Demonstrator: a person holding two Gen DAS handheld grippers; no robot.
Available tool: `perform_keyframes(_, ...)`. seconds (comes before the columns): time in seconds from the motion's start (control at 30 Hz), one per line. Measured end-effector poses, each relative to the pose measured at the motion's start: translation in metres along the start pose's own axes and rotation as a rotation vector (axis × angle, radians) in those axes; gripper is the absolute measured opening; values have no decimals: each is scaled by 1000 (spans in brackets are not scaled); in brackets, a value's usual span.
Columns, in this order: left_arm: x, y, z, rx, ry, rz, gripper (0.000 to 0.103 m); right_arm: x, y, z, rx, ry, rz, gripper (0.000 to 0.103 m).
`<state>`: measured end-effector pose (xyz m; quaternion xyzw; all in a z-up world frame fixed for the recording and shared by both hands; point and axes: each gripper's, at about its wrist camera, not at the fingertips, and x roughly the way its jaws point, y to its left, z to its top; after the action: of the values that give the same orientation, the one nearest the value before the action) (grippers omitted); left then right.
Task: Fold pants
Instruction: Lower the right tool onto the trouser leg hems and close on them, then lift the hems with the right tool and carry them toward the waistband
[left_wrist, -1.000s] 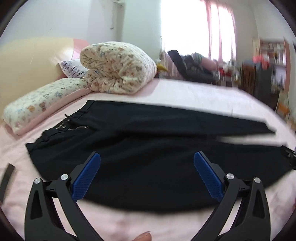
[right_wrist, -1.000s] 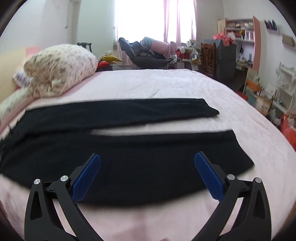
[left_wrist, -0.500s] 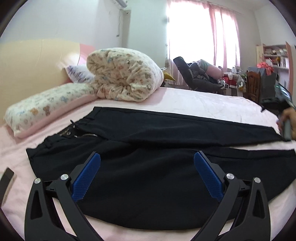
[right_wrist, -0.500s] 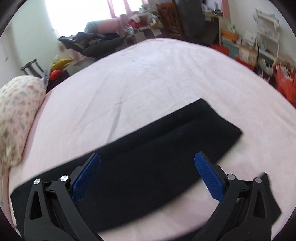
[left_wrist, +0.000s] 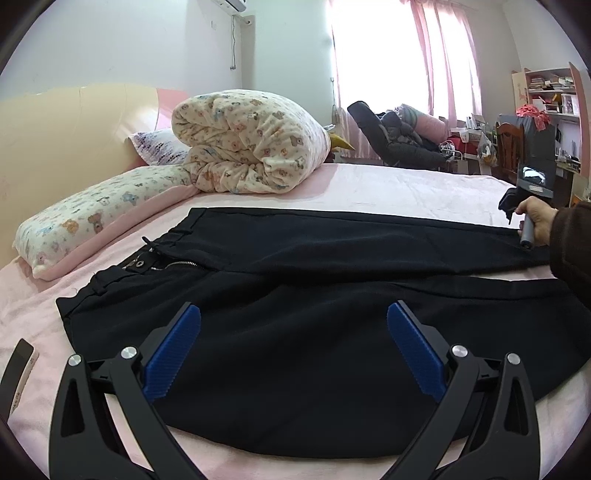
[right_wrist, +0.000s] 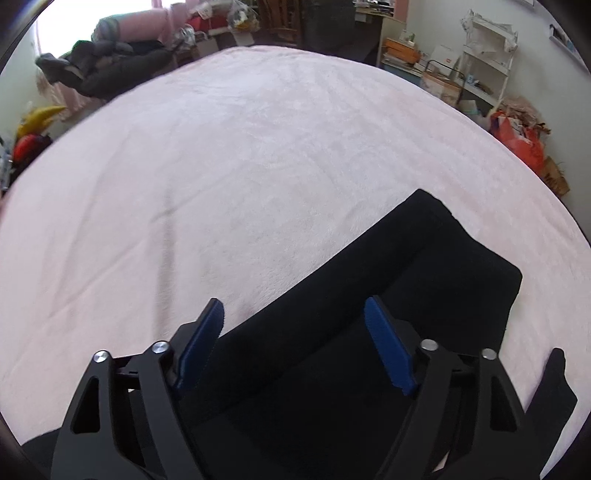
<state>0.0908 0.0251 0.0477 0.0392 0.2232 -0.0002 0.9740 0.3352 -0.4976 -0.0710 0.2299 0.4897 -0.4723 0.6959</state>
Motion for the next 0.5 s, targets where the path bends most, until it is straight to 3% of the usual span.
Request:
perform_keyframes(0.03,-1,0,0,2,-3,-4,101,7,0,-1,-1,16,-25,66)
perform_keyframes(0.17,2,2,-1,-4,7,-31,101,11,-7,-6,-7,6,-30,57)
perform_keyframes(0.23,3,4,-1,-14,9,-46,101,8,-15,-6,12,2,-8,36)
perform_keyframes(0.33,3,5,-1,-22,9,-46,101,7,-39,-3,91,14,106,16)
perform_keyframes(0.5,5,5,-1,-24,16,-54,101,1,-84,-9,237,55,364,6)
